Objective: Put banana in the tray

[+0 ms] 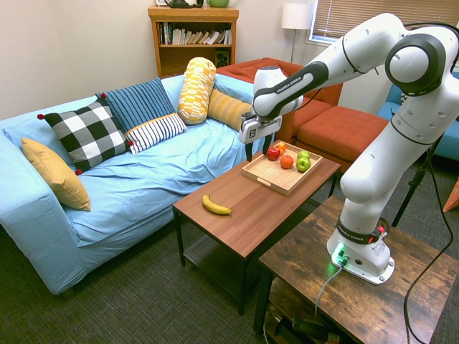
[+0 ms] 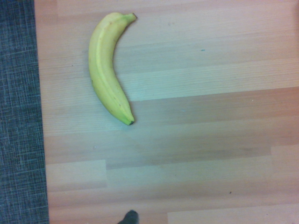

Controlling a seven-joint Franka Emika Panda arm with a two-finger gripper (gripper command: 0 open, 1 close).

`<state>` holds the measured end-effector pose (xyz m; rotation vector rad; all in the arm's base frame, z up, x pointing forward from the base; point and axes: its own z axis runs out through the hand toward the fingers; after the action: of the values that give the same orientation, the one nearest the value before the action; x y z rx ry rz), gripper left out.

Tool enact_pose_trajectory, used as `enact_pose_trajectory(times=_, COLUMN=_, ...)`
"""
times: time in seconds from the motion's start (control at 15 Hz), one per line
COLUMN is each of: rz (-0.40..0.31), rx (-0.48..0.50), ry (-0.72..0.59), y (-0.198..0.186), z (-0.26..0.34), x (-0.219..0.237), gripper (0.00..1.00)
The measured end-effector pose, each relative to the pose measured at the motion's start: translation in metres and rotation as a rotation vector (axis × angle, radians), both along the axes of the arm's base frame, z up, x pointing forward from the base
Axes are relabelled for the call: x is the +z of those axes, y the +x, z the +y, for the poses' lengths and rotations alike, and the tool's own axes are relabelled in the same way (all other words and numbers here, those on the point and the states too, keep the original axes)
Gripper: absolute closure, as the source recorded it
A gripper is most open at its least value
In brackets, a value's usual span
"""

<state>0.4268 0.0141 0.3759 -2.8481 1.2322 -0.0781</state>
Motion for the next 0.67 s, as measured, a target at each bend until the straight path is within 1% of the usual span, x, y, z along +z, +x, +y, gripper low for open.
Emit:
enact_pose_trajectory(times=0.13, rz=0.006, rx=0.004, ry=-0.005, y=0.001, z=0.000, x=-0.003, gripper=0.00)
enact_pose_trajectory(times=0.27, rz=0.004, rx=0.008, ry=-0.005, y=0.011, z=0.000, x=-0.007, gripper=0.00)
enact_pose_trajectory(times=0.47, rz=-0.011, rx=0.023, ry=-0.005, y=0.041, z=0.010, x=-0.030, gripper=0.00)
enact_pose_trajectory(times=0.67, rz=-0.007, rx=0.049, ry=0.006, y=0.069, z=0.042, x=-0.063, gripper=0.00)
